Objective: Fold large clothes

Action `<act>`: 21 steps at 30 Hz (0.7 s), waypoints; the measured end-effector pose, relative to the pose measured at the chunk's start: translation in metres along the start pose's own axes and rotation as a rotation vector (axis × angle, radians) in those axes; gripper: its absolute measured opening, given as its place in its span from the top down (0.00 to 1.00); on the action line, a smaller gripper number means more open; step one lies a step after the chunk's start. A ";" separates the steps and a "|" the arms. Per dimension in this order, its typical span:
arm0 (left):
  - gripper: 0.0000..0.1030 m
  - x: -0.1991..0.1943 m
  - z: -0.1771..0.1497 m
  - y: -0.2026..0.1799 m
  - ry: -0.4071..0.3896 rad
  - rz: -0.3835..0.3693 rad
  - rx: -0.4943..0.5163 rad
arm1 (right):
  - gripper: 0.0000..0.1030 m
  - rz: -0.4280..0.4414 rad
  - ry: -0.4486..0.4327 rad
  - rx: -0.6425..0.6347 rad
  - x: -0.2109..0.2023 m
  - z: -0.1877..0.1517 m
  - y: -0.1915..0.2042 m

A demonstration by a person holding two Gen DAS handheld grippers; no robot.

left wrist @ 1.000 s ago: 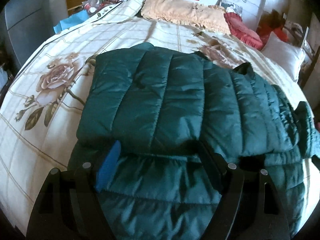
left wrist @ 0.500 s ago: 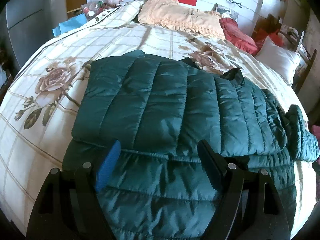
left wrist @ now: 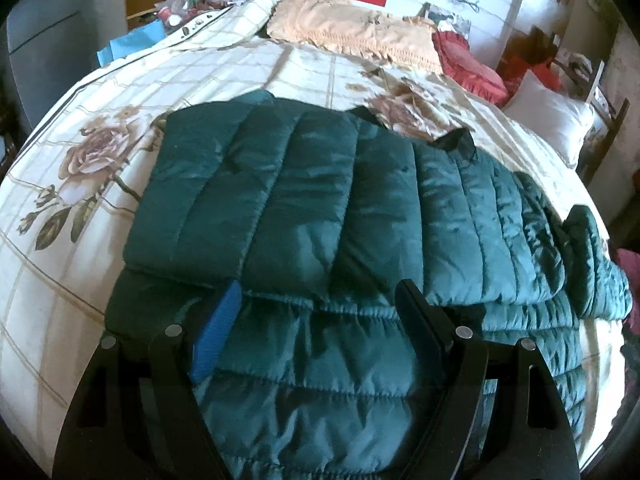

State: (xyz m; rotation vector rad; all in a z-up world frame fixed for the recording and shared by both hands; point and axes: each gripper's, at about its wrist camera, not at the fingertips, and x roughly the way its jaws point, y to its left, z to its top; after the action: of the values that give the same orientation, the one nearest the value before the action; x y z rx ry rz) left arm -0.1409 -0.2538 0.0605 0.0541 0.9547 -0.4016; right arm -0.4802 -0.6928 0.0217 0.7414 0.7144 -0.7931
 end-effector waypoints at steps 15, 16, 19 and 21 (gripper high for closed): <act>0.22 0.000 -0.010 -0.002 0.005 -0.001 0.007 | 0.36 -0.057 -0.056 0.155 0.029 0.059 -0.053; 0.22 0.001 -0.011 -0.003 0.009 -0.001 0.007 | 0.36 -0.060 -0.058 0.154 0.031 0.061 -0.053; 0.22 0.004 -0.013 -0.005 0.017 0.001 0.013 | 0.36 -0.077 -0.055 0.136 0.037 0.065 -0.050; 0.22 0.006 -0.014 -0.006 0.021 0.006 0.019 | 0.36 -0.083 -0.057 0.118 0.042 0.069 -0.046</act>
State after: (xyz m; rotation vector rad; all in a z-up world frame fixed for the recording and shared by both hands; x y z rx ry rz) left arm -0.1510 -0.2578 0.0479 0.0779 0.9712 -0.4053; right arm -0.4772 -0.7853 0.0125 0.7960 0.6544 -0.9345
